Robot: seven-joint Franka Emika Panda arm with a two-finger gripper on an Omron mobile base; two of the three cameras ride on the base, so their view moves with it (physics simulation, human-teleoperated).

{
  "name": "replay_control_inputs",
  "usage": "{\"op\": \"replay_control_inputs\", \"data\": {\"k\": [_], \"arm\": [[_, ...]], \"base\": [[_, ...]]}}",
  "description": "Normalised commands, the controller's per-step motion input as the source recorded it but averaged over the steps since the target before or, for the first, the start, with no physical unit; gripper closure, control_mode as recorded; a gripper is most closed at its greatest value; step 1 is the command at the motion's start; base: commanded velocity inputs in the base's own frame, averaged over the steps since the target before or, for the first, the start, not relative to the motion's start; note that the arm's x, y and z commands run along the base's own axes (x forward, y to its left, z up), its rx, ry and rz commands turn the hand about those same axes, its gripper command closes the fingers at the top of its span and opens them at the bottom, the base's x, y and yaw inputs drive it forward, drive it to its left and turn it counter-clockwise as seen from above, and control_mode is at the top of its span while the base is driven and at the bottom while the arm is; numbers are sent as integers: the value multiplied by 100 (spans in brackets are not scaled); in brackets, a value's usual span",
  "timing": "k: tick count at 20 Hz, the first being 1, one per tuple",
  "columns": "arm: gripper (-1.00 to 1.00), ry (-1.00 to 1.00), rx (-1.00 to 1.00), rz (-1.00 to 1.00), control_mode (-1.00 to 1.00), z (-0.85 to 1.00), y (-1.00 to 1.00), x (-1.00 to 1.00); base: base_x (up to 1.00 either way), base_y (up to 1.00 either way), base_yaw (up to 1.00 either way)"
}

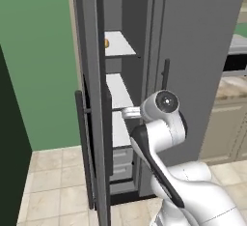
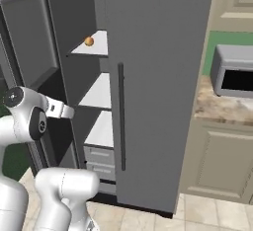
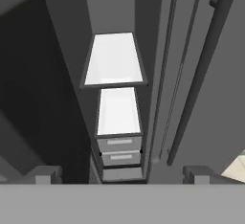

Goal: Take the fish, lemon, and mango from the freezer and place them in the bowl on the counter.

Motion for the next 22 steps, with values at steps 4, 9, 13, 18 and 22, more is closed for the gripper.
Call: {"op": "replay_control_inputs", "data": {"k": [4,9,13,18,22], "arm": [[-100,0,0,0,100,0,0,0],[-100,0,0,0,100,0,0,0],[-100,0,0,0,100,0,0,0],[-100,0,0,0,100,0,0,0],[-100,0,0,0,100,0,0,0]], "base": [[69,-13,0],[56,-32,1],[-3,-34,5],[6,-14,3],[57,10,0]]}}
